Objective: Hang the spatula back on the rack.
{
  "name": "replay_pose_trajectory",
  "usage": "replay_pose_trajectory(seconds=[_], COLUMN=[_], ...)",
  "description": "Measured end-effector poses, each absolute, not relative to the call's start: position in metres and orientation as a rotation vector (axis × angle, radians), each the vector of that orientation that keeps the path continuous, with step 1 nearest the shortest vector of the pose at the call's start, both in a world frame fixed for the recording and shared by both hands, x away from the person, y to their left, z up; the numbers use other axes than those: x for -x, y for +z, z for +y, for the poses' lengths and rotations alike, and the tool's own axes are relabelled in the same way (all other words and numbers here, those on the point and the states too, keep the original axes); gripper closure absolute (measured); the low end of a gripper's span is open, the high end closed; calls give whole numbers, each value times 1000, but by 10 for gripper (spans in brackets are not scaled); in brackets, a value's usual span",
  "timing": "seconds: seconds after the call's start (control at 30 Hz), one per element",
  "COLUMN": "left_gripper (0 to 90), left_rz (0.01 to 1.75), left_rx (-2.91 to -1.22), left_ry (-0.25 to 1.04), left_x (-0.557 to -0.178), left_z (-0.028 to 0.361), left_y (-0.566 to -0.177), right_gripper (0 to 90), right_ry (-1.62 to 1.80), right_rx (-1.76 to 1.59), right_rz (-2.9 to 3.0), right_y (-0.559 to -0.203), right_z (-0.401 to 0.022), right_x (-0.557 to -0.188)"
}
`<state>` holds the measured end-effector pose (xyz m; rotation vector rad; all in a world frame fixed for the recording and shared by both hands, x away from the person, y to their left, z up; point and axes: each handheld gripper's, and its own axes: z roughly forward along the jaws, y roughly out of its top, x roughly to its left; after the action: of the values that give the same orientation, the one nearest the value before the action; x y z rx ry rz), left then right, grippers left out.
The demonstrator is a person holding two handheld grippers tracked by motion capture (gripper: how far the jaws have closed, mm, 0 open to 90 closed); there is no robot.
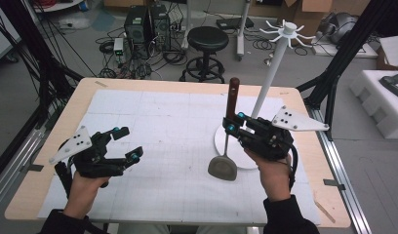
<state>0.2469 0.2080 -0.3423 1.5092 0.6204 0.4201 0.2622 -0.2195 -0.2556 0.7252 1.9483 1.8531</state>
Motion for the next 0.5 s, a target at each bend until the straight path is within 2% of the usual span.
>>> replay_pose_trajectory(seconds=[0.23,0.5], left_gripper=[179,180], left_rz=[643,686], left_rx=[-1527,-1517], left_ry=[421,402], left_x=[-242,-240], left_z=[217,225], left_y=[-364,-382], right_gripper=[737,736], right_ry=[1800,1789], right_rx=[-822,-784], right_rz=[1843,1829], right_y=[-245,-228], right_z=[-230,-253], right_x=[-274,-279])
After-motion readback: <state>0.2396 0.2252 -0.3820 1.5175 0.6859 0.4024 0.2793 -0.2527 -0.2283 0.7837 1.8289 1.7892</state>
